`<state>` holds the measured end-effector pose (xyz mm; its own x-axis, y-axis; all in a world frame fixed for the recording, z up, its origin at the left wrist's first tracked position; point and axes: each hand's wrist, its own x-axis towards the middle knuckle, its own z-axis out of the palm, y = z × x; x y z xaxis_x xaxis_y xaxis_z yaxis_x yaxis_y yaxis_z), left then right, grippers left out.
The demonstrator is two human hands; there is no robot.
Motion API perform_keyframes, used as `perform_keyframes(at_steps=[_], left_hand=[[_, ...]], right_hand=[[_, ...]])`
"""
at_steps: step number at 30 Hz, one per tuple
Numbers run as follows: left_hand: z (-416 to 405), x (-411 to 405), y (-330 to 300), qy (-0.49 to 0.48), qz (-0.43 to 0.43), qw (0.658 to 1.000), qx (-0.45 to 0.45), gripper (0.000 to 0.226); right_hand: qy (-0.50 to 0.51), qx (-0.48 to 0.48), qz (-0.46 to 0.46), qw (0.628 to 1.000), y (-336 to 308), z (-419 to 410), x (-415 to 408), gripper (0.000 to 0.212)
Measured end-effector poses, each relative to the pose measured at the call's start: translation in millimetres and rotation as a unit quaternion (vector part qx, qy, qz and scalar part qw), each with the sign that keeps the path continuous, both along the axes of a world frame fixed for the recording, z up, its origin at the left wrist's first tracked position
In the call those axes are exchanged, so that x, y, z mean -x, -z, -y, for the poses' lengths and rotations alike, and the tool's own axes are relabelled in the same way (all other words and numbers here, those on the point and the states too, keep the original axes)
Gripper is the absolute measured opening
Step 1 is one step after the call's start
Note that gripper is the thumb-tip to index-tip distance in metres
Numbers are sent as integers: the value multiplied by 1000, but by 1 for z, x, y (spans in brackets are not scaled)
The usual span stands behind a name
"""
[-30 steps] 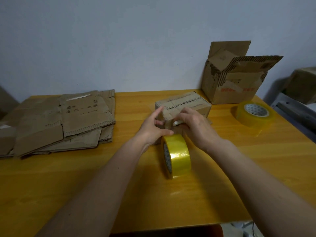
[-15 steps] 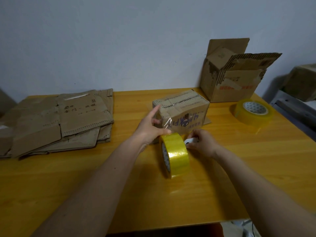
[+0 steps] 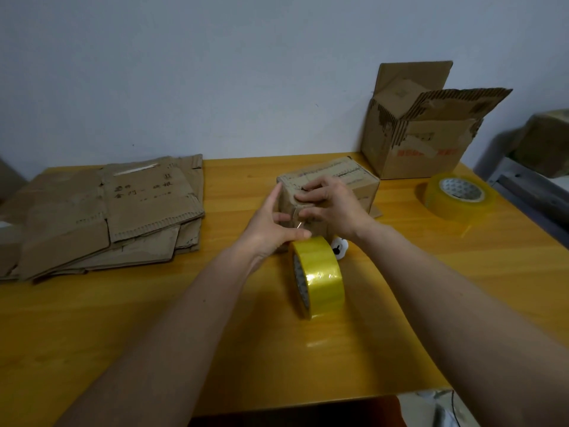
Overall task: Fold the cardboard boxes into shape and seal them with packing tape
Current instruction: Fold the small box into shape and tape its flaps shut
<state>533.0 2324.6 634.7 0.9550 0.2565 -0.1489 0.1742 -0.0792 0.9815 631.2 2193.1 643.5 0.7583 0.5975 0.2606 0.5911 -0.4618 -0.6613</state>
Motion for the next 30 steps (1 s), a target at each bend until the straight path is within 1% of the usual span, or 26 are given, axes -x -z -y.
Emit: perform_keyframes(at_steps=[3, 6, 7, 8, 9, 10, 11, 12, 14, 15, 16, 18, 20, 22, 23, 26, 27, 28, 30], left_hand=[[1, 6, 1, -5, -13, 999, 41, 120], [3, 13, 0, -42, 0, 998, 53, 125], [4, 15, 0, -50, 6, 997, 52, 126], [6, 17, 0, -56, 14, 997, 48, 126], [7, 19, 0, -61, 23, 997, 46, 125], [9, 20, 0, -66, 32, 996, 47, 125], [11, 22, -1, -70, 39, 996, 48, 125], [13, 23, -2, -73, 46, 995, 46, 124], [17, 26, -3, -79, 60, 994, 40, 125], [18, 27, -4, -81, 68, 994, 36, 125], [20, 29, -4, -80, 76, 993, 31, 124], [21, 33, -6, -76, 86, 993, 26, 123], [21, 39, -8, -79, 92, 992, 25, 121], [24, 45, -10, -91, 97, 991, 18, 118], [26, 48, -12, -101, 99, 990, 1, 117], [33, 58, -18, -143, 90, 981, -94, 117], [34, 61, -19, -153, 88, 979, -97, 115], [35, 64, -19, -159, 91, 980, -80, 111], [38, 71, -19, -165, 98, 980, -49, 93]], right_hand=[[9, 1, 22, 1000, 1, -1, 1, 37], [-10, 29, 3, 1000, -6, 1, 3, 40], [-4, 15, 6, 1000, -8, 3, 6, 39], [17, -26, 25, 999, -10, 5, 10, 35], [44, -85, 48, 994, -11, 7, 17, 29], [62, -140, 50, 987, -12, 10, 24, 24], [65, -173, 18, 983, -12, 12, 31, 20], [53, -175, -46, 982, -12, 15, 37, 16], [6, -101, -197, 975, -8, 21, 46, 7], [-15, -66, -256, 964, -6, 24, 48, 11], [-30, -57, -303, 951, -4, 27, 50, 15], [-40, -102, -349, 931, -2, 30, 52, 15], [-30, -154, -354, 922, -1, 30, 57, 14], [-20, -180, -340, 923, 0, 29, 63, 14], [-18, -190, -330, 924, 1, 29, 66, 15], [-5, -207, -295, 933, 1, 30, 74, 17], [0, -210, -285, 935, 1, 30, 76, 17], [5, -215, -278, 936, 0, 31, 78, 16], [16, -227, -274, 934, 0, 32, 80, 16]])
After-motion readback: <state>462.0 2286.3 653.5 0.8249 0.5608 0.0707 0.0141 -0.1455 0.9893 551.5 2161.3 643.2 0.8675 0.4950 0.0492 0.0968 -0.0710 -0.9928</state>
